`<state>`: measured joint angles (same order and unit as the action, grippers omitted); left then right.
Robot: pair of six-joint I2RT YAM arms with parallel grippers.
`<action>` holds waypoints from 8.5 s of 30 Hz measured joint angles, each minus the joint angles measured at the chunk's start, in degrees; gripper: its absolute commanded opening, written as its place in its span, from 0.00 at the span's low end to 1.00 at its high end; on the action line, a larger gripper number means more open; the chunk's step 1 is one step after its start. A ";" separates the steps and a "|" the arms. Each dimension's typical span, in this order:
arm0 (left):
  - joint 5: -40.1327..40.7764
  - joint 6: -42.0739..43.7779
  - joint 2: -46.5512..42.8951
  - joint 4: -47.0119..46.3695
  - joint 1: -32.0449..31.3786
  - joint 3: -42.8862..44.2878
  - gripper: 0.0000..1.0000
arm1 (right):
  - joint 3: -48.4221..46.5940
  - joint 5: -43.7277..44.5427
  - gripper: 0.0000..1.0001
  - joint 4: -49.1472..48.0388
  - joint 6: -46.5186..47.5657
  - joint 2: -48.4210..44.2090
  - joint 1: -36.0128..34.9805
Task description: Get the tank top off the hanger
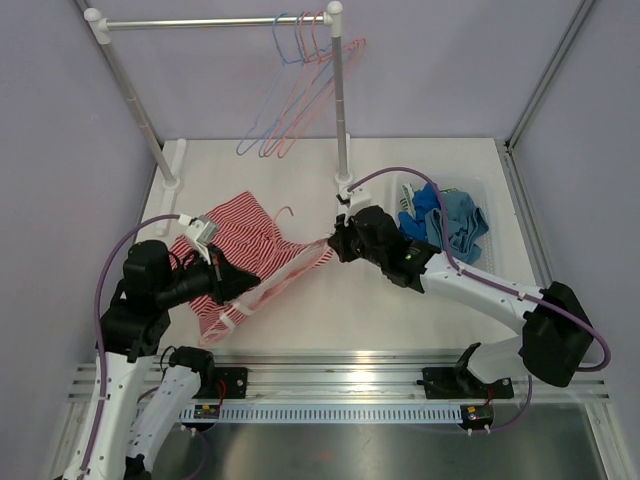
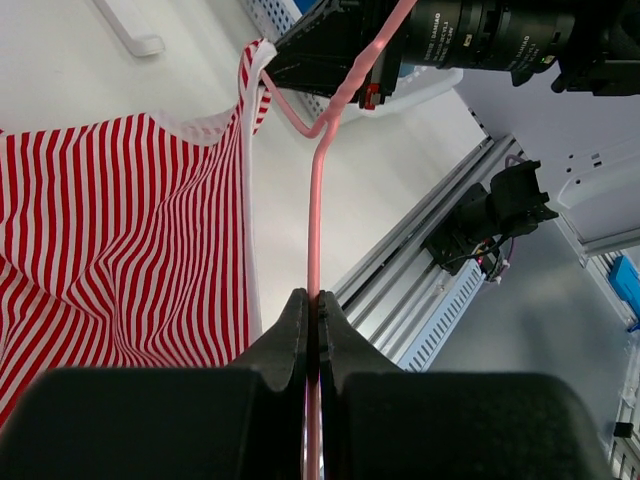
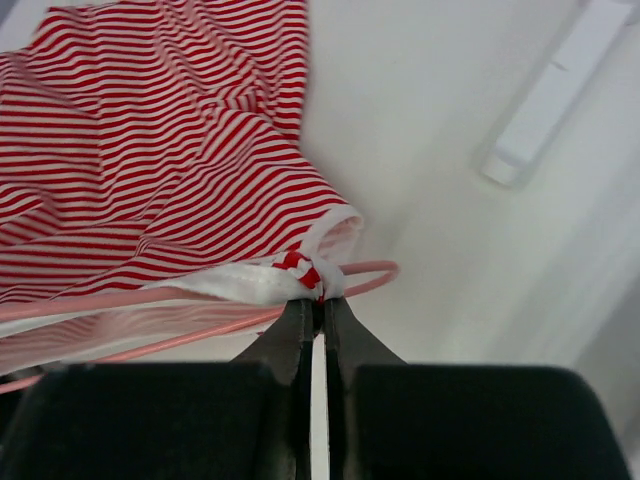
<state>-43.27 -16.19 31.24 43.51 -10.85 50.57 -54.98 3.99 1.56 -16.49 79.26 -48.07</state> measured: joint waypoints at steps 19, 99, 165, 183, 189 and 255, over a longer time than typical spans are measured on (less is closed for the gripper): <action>-1.62 -2.23 -3.21 -6.71 -2.21 0.11 0.00 | -4.31 2.58 0.00 11.19 1.73 1.03 8.79; 35.89 -1.18 60.39 -3.28 1.49 72.00 0.00 | -1.75 0.11 0.99 23.17 0.66 -21.38 1.36; 46.51 -3.96 -2.27 -8.28 0.13 9.16 0.99 | -22.34 13.09 0.00 35.34 0.92 14.62 -2.80; 51.28 1.70 -7.02 -5.95 0.61 -2.97 0.99 | -36.44 28.85 0.00 36.17 9.81 -5.11 25.68; 51.52 1.70 -7.02 -5.90 1.11 -2.97 0.99 | -25.49 21.27 0.00 27.67 8.13 -6.12 31.93; 63.76 -0.37 -2.16 1.97 0.07 6.25 0.99 | -26.18 3.32 0.99 48.06 -1.62 0.20 43.89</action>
<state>20.49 -16.56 29.08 45.47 -10.79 56.82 -81.17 7.31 49.63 -18.11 79.46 -4.19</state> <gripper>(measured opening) 0.988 0.993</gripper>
